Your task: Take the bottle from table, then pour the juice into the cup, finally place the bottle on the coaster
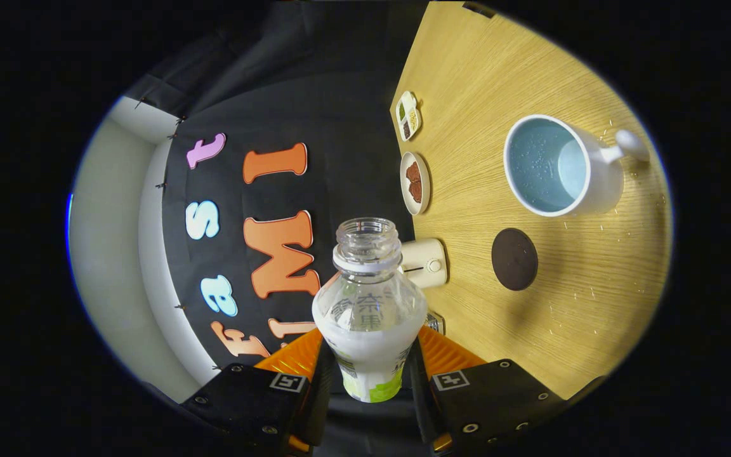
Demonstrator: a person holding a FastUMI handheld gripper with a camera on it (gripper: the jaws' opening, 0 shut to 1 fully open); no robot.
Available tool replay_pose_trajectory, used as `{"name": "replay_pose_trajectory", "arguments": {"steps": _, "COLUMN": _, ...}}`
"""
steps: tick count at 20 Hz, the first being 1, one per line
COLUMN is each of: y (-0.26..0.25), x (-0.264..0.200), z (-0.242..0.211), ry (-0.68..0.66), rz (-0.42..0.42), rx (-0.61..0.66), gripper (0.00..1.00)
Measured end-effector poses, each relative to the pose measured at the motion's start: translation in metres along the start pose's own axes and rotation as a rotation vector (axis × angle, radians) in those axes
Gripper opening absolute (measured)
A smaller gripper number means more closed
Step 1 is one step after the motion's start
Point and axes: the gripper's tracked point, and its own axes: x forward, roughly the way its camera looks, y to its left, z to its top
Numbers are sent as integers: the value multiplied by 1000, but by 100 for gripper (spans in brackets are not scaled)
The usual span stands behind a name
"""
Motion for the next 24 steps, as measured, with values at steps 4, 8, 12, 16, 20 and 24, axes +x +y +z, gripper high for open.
{"name": "replay_pose_trajectory", "arguments": {"steps": 4, "y": 5, "x": 0, "z": 0, "ry": 6, "rz": 16, "rx": 23, "gripper": 58}}
{"name": "replay_pose_trajectory", "arguments": {"steps": 8, "y": 5, "x": 0, "z": -1, "ry": 6, "rz": 21, "rx": 31, "gripper": 58}}
{"name": "replay_pose_trajectory", "arguments": {"steps": 12, "y": 6, "x": 0, "z": 0, "ry": 9, "rz": 25, "rx": 56, "gripper": 58}}
{"name": "replay_pose_trajectory", "arguments": {"steps": 16, "y": 7, "x": 1, "z": 3, "ry": 6, "rz": 30, "rx": 72, "gripper": 58}}
{"name": "replay_pose_trajectory", "arguments": {"steps": 20, "y": 7, "x": 0, "z": 7, "ry": 0, "rz": 30, "rx": 83, "gripper": 58}}
{"name": "replay_pose_trajectory", "arguments": {"steps": 24, "y": 12, "x": -1, "z": 8, "ry": 1, "rz": 39, "rx": 105, "gripper": 58}}
